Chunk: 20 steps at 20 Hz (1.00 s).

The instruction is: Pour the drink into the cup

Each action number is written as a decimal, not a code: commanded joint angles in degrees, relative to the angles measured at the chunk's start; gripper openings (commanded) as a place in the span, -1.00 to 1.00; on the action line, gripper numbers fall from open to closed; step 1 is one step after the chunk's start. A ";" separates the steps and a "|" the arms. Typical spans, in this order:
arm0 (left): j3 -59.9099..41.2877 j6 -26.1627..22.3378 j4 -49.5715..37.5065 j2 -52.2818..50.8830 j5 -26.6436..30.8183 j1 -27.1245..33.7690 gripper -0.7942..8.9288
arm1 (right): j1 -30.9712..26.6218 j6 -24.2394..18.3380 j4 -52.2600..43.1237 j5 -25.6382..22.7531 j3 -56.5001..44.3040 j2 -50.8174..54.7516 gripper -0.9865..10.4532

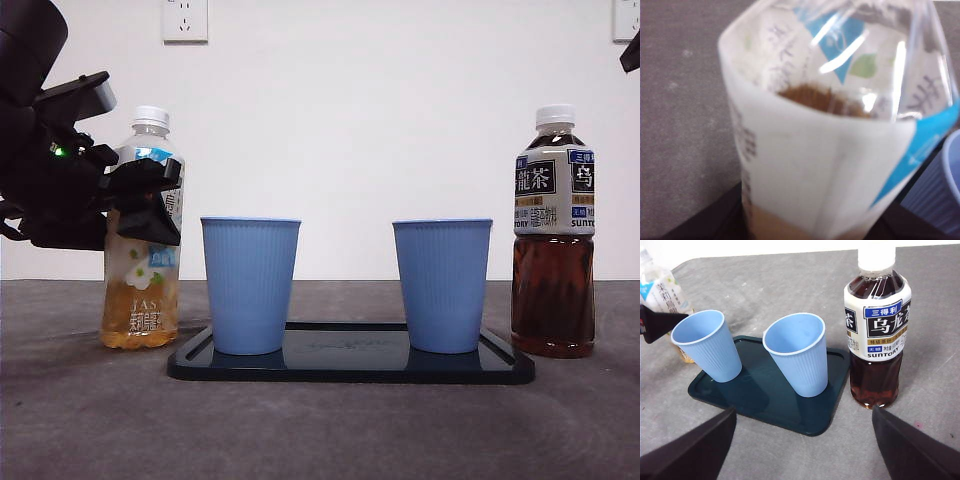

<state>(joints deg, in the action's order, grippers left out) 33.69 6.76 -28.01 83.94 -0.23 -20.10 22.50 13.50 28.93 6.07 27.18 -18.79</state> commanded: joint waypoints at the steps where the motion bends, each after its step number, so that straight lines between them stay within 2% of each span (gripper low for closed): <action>1: 0.94 0.00 0.72 0.52 -0.11 -0.07 -0.28 | 0.42 -0.44 -0.52 -0.02 0.57 -0.07 -0.07; 3: 0.94 0.22 3.06 0.52 -0.11 -0.07 -0.11 | 0.42 -0.46 -0.52 -0.02 0.57 -0.07 -0.07; 6: 0.96 0.39 5.88 0.50 -0.13 -0.07 -0.08 | 0.42 -0.46 -0.52 -0.04 0.57 -0.07 -0.07; 9: 0.96 0.37 8.41 0.15 -0.13 -0.07 0.14 | 0.42 -0.48 -0.55 -0.02 0.57 -0.07 -0.07; 14: 1.03 0.37 14.12 -2.56 -0.13 -0.13 0.15 | 0.42 -0.44 -0.52 -0.04 0.57 -0.07 -0.07; 20: 1.11 0.46 30.77 -15.41 -0.13 -0.28 0.15 | 0.39 -0.42 -0.52 -0.87 0.57 -0.22 -0.07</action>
<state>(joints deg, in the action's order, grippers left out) 34.41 6.96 2.85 68.62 -0.25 -20.08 22.50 13.50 28.93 5.37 27.18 -18.79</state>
